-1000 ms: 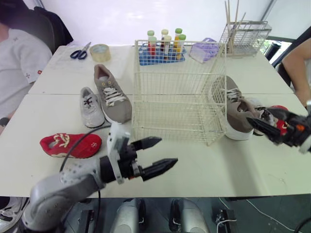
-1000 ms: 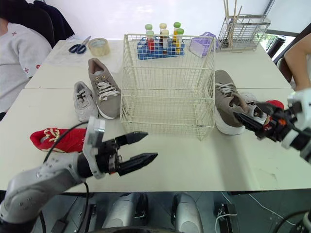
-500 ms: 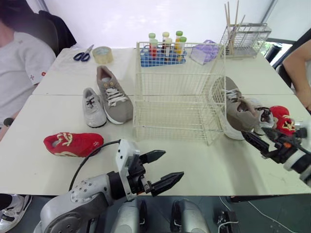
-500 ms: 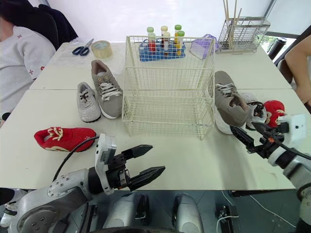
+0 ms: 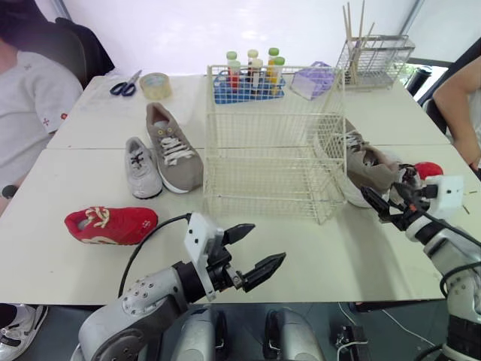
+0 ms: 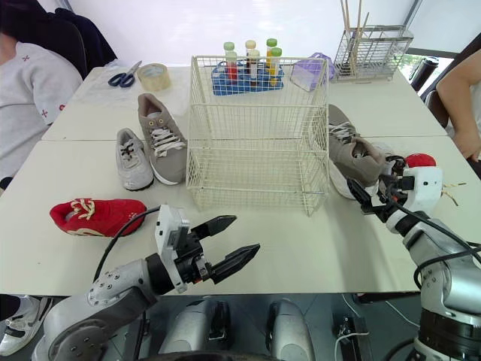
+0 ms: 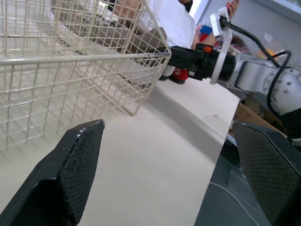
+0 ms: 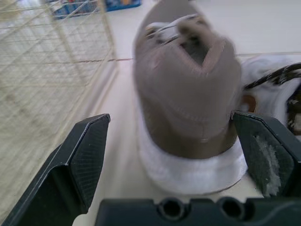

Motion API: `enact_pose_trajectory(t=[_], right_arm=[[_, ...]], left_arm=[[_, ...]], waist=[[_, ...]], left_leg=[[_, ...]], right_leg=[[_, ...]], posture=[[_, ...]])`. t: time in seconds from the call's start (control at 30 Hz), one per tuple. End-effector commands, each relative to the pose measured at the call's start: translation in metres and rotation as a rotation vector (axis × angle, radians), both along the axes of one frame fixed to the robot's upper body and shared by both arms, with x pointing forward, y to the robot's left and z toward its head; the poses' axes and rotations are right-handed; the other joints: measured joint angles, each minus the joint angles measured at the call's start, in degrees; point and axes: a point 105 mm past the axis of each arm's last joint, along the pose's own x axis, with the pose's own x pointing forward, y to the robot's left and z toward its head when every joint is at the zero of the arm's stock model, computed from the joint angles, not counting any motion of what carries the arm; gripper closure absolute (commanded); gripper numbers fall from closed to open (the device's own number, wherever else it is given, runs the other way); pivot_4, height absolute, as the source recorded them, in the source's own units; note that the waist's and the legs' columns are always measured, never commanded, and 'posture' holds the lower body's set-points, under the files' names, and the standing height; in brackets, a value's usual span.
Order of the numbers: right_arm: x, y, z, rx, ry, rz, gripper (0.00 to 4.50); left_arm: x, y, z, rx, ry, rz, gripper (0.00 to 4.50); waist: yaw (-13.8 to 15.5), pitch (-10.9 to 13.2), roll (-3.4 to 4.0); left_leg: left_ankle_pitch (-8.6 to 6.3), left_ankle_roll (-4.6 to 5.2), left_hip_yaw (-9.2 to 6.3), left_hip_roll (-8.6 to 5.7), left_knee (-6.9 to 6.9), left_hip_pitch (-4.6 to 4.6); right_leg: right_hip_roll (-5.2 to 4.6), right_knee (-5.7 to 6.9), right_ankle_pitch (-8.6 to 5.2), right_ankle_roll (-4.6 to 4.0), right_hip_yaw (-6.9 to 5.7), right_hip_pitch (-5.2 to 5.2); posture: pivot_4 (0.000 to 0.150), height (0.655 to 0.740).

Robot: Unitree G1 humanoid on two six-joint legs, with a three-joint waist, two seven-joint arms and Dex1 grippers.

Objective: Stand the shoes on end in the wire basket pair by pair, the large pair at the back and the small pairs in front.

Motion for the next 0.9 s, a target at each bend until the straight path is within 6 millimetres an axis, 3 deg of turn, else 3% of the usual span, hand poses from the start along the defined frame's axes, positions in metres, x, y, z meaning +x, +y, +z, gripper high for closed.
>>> enact_pose_trajectory(t=[0.03, 0.33, 0.63, 0.77, 0.9], right_arm=[[0.001, 0.000, 0.008, -0.040, -0.046, -0.001, 0.05], [0.022, -0.007, 0.005, -0.044, -0.071, -0.003, 0.05], [0.052, 0.000, -0.013, -0.027, -0.019, 0.136, 0.05], [0.060, 0.006, -0.026, -0.022, -0.007, 0.169, 1.31], [0.064, 0.010, -0.026, -0.009, -0.035, 0.172, 2.46]], left_arm=[[-0.001, 0.001, 0.003, -0.004, -0.016, -0.004, 0.00], [0.000, -0.001, 0.000, 0.001, -0.005, -0.016, 0.00], [-0.001, 0.003, -0.007, 0.030, 0.008, -0.023, 0.00], [-0.001, 0.009, -0.013, 0.055, 0.013, 0.012, 0.00], [-0.001, 0.012, -0.017, 0.066, 0.016, 0.025, 0.00]], waist=[[0.01, 0.00, 0.01], [-0.78, 0.00, 0.01], [-1.02, 0.00, 0.02], [-1.42, -0.01, 0.00], [-2.20, -0.06, -0.06]], left_leg=[[0.00, 0.00, 0.00, 0.00, -0.02, -0.03], [0.00, 0.01, 0.00, 0.00, -0.02, -0.05], [0.01, 0.01, 0.03, 0.01, -0.01, -0.04], [0.02, 0.00, 0.04, 0.02, -0.01, 0.02], [0.02, -0.01, 0.04, 0.03, -0.01, 0.08]], right_leg=[[0.00, 0.00, 0.00, 0.01, 0.00, -0.03], [0.00, 0.00, 0.00, 0.03, 0.00, -0.04], [0.02, 0.00, 0.01, 0.03, 0.00, -0.05], [0.02, 0.01, 0.02, 0.03, 0.01, -0.01], [0.01, 0.02, 0.02, 0.03, 0.01, 0.06]], posture=[[0.150, 0.7400], [0.150, 0.7400], [0.150, 0.7400], [0.150, 0.7400], [0.150, 0.7400]])
